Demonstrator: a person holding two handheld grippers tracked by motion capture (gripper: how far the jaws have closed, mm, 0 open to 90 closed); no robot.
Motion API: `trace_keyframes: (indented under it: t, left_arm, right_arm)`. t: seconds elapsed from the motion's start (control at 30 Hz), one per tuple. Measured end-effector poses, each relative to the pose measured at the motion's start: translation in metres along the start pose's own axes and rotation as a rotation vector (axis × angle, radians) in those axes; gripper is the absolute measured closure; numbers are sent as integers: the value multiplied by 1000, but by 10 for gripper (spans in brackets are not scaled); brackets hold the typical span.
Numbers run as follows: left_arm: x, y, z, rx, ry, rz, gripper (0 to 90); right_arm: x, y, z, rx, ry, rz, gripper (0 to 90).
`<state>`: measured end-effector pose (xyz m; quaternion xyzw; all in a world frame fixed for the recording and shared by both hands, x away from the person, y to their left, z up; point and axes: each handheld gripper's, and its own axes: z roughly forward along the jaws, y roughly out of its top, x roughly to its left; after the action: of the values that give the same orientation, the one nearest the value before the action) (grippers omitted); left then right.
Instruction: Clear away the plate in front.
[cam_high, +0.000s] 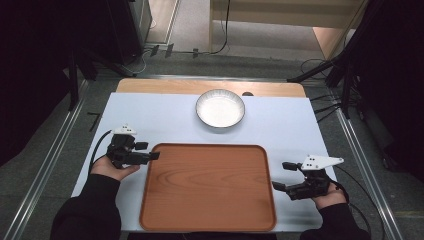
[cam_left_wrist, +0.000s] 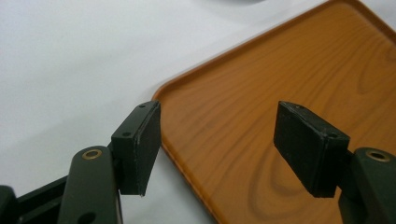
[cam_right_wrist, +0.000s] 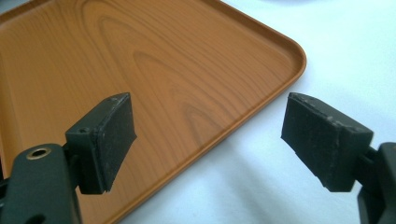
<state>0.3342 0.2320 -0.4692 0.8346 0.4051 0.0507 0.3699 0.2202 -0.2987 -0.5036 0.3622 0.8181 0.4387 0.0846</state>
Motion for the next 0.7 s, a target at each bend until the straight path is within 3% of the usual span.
trace_keyframes:
  t: [0.57, 0.7]
  left_arm:
    - [2, 28, 17, 2, 1, -33, 328]
    - [3, 33, 20, 7, 20, -36, 327]
  right_arm:
    - [1, 0, 1, 7, 7, -3, 186]
    - [1, 0, 2, 5, 9, -5, 186]
